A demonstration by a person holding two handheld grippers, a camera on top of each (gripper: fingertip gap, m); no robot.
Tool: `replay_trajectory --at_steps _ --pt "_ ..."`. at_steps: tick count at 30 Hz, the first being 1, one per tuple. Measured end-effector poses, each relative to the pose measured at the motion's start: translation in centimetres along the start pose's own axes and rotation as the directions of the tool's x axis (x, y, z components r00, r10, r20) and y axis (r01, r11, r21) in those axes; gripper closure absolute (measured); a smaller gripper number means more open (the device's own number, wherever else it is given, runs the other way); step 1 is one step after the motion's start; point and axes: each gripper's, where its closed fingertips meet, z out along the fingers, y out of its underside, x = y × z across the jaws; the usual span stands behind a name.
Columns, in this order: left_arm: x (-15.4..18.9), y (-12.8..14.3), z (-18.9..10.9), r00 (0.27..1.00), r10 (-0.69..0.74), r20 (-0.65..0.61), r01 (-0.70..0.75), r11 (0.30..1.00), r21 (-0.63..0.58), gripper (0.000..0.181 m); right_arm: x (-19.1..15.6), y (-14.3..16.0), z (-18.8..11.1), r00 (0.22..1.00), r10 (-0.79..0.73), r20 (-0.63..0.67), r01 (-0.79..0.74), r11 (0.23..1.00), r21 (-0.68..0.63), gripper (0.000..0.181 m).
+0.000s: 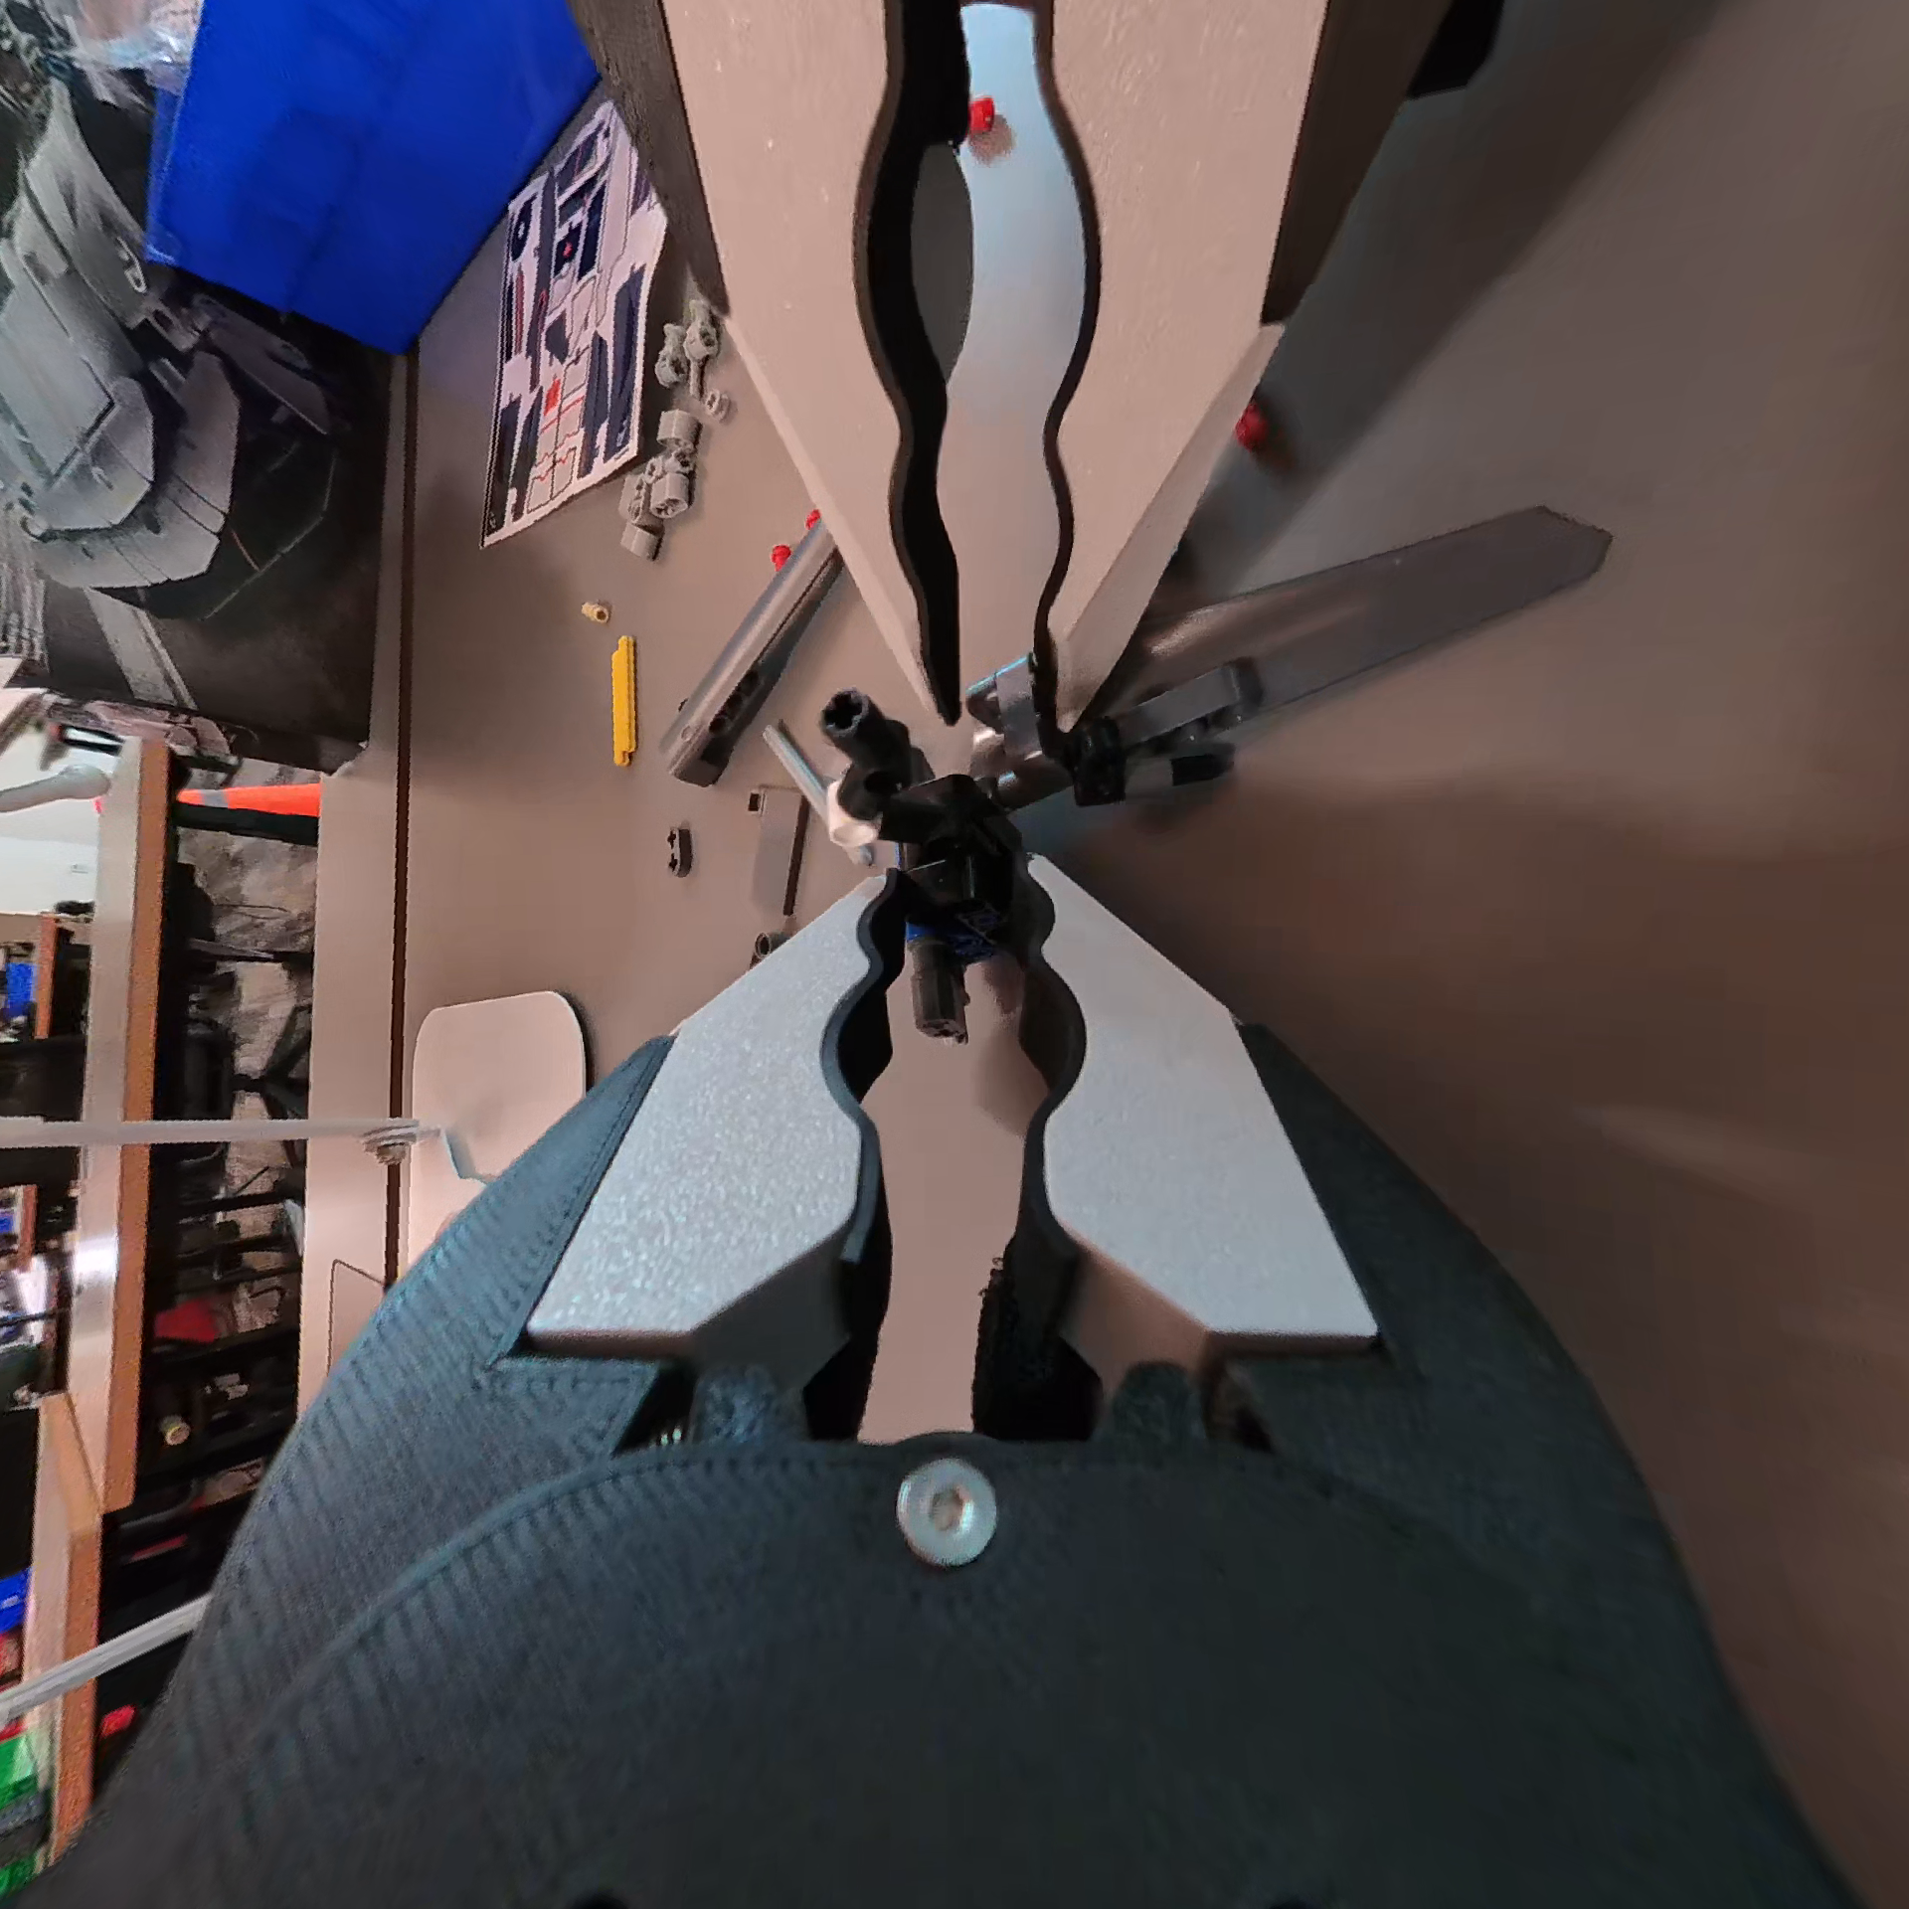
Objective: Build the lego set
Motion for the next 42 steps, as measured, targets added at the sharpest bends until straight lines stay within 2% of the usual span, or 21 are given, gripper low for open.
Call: replay_trajectory --at_steps 10,20,32,42 --pt "0.2 0.0 0.0 0.998 0.056 0.012 -0.056 0.998 0.037 0.164 -0.6 0.0 0.1 1.0 -0.017 0.022 0.017 1.0 0.002 0.174" --pt "0.7 0.1 -0.5 0.986 0.163 0.02 -0.164 0.984 0.068 0.163 -0.9 -0.3 0.1 0.999 -0.013 0.036 0.012 1.0 0.006 0.175" --pt "1.3 0.2 -0.9 0.912 0.397 0.106 -0.397 0.918 -0.023 0.162 -1.2 -0.4 0.0 0.999 -0.004 0.048 0.003 1.0 0.011 0.175" --pt "1.5 0.1 -1.0 0.835 0.522 0.174 -0.515 0.853 -0.086 0.162 -1.4 -0.4 0.0 0.999 -0.015 0.049 0.014 1.0 0.015 0.174"
